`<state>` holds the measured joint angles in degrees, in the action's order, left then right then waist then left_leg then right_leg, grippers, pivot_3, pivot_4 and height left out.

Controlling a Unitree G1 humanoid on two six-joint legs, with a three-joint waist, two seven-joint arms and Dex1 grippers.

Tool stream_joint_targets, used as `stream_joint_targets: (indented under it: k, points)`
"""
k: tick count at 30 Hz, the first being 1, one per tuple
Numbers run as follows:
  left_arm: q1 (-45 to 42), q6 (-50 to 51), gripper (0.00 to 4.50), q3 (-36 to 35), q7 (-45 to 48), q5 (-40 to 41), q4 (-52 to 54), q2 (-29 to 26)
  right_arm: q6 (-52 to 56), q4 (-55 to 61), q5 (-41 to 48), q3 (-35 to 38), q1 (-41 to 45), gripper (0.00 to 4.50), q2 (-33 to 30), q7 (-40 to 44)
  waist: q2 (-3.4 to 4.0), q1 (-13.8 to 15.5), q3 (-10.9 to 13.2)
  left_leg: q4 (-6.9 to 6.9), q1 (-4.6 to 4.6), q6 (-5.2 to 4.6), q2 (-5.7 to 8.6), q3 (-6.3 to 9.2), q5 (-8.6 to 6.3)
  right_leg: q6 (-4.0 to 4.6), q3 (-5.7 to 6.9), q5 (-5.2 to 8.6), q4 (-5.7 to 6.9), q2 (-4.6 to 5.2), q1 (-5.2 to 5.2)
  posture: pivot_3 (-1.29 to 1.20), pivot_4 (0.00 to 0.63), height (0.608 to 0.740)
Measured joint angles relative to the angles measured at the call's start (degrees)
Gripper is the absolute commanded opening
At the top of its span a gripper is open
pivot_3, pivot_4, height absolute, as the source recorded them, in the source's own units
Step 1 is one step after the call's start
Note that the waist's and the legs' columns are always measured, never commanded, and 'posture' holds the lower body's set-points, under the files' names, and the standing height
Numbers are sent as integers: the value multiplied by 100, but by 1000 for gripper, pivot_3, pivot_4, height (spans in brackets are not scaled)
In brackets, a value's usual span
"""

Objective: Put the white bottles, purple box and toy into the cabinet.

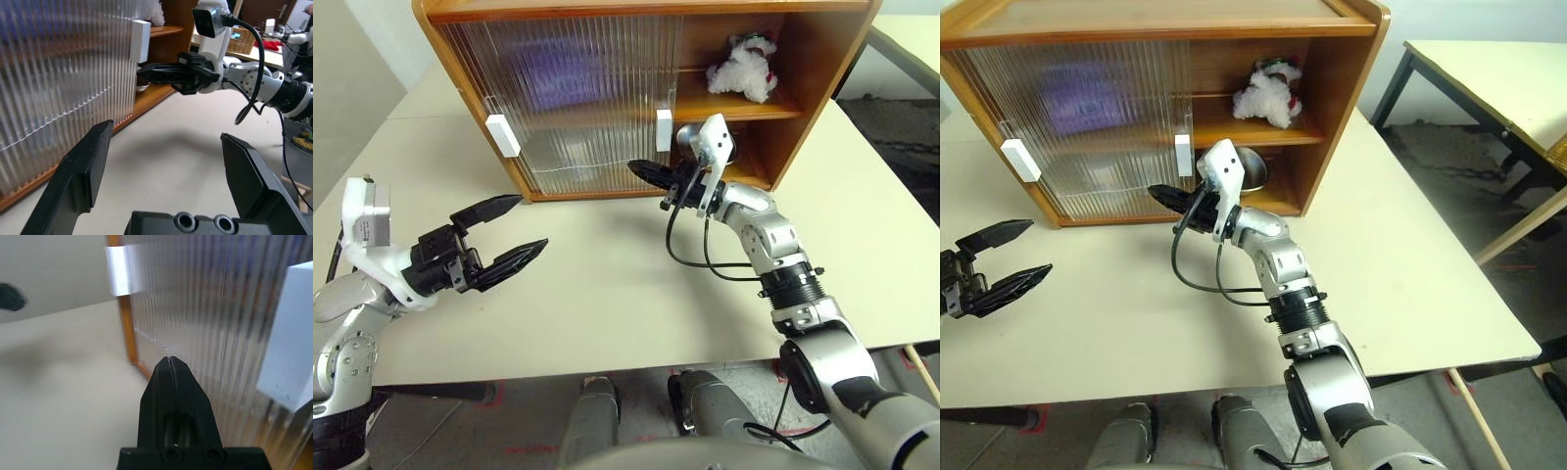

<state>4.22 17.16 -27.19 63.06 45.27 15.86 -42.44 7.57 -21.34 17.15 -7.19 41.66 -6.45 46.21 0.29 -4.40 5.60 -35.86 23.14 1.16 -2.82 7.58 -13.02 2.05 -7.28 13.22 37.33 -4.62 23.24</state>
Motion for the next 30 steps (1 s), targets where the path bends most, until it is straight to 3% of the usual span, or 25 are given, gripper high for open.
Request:
stream_joint_targets:
  k: [14,30]
  points:
    - [-53,-73,4500,66,58,-76,-83,28,-777,-993,-486,215,548,21,102,-866,-6,15,-5,-6,17,-8,-15,0,5,-6,18,-32,7,-2,16,-96,96,740]
    - [-218,-143,4500,153,194,-118,-261,60,-1025,-913,-703,673,186,21,-854,-1490,-16,80,-17,-26,14,-33,-3,4,23,-2,14,-120,7,-2,17,-127,80,740]
